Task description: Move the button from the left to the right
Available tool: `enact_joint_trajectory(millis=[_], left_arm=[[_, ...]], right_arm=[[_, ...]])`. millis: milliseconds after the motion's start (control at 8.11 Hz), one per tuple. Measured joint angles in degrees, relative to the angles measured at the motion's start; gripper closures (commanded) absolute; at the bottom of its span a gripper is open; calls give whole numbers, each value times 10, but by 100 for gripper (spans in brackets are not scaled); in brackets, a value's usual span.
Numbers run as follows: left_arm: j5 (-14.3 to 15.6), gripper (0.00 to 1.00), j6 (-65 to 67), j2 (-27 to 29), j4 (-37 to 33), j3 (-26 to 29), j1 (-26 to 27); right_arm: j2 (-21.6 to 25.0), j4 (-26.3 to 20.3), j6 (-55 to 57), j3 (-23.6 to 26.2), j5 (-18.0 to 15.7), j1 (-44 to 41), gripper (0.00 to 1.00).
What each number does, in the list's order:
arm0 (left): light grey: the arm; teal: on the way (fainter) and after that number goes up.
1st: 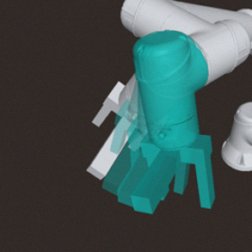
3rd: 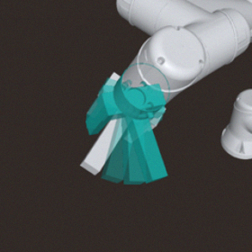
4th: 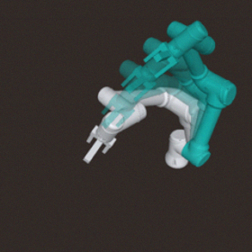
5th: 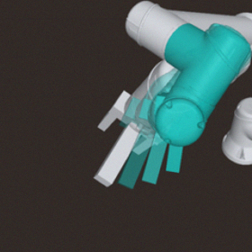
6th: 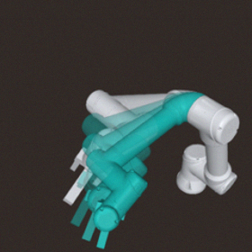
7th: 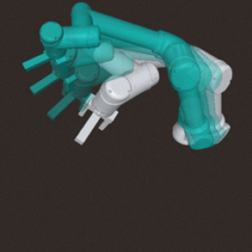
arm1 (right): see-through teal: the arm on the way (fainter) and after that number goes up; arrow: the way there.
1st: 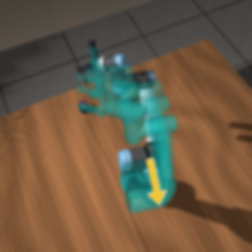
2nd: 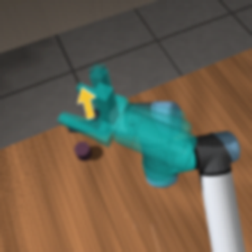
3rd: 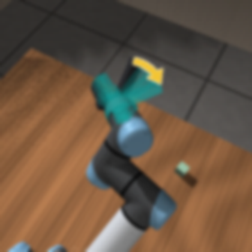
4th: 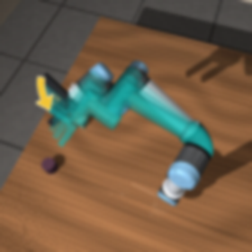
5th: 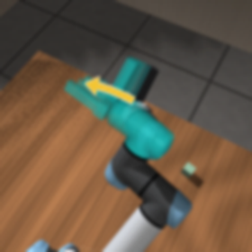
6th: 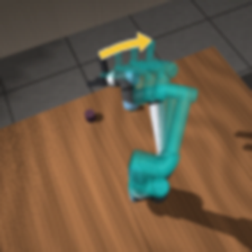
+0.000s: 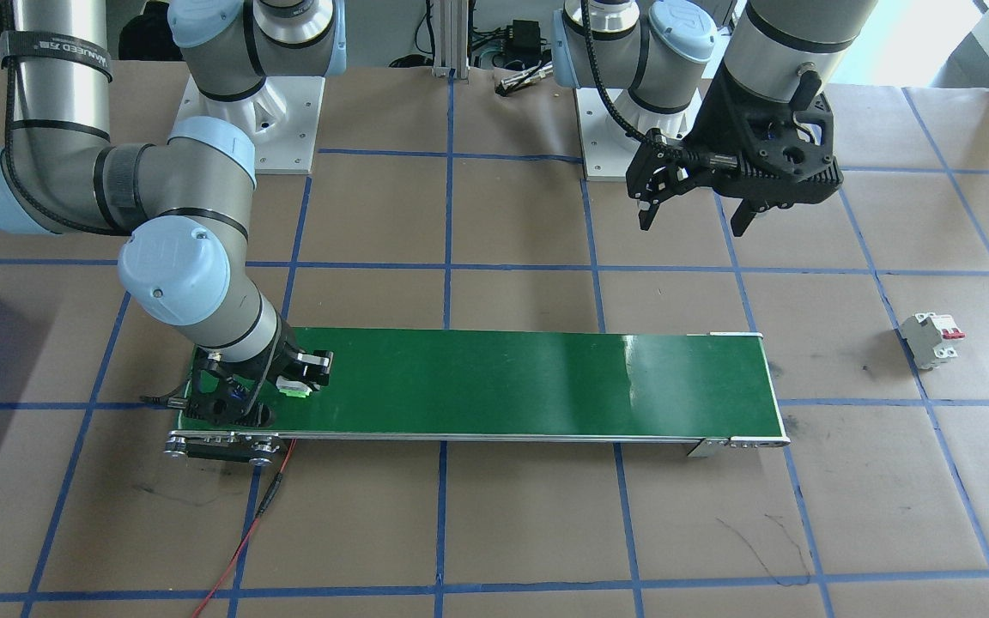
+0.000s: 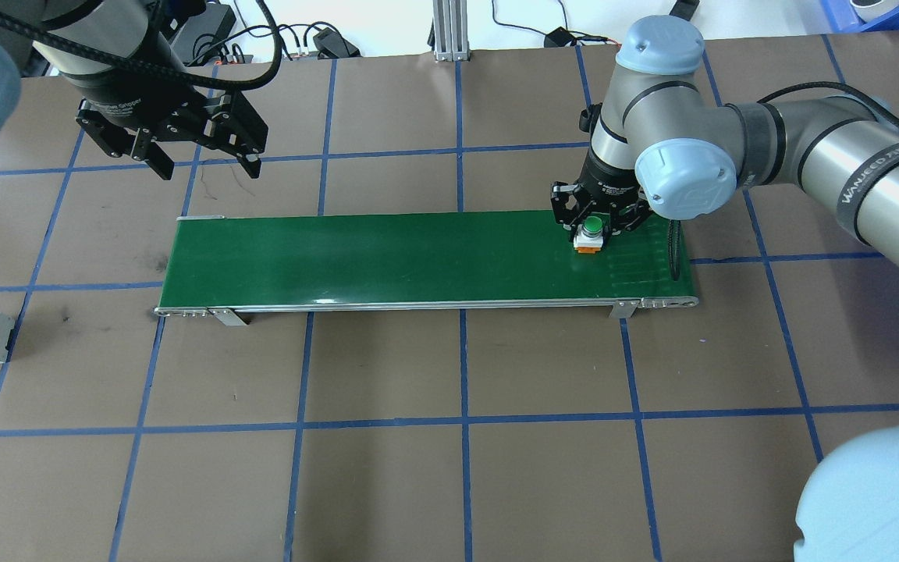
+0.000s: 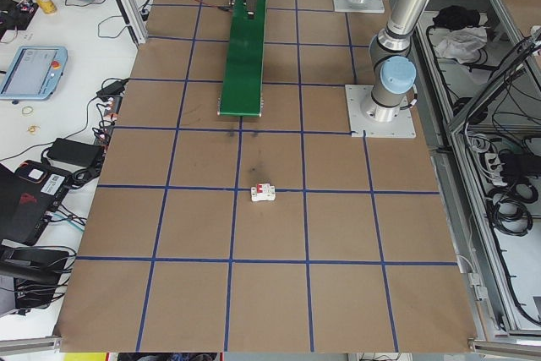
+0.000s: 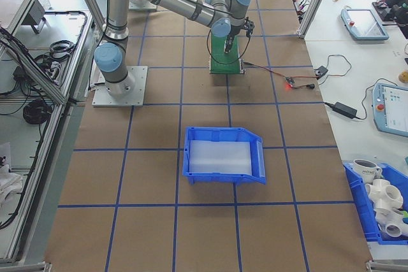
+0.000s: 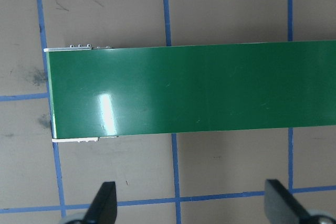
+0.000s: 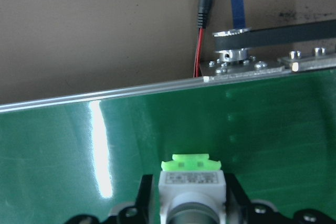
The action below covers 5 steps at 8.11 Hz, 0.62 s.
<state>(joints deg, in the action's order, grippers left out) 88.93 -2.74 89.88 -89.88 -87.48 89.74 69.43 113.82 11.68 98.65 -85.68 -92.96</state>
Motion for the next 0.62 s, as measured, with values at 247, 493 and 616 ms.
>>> enact_joint_trajectory(millis=[247,493,616], left_arm=[[-1,0,0,0,0,0,-1],[-1,0,0,0,1,0,-2],[-1,0,0,0,1,0,-2]], right_arm=[[5,-12,-46,-16,-17,6,99],[33,-97,-128,-70,-37,34,100],[52,-134,-185,-87,-55,58,100]])
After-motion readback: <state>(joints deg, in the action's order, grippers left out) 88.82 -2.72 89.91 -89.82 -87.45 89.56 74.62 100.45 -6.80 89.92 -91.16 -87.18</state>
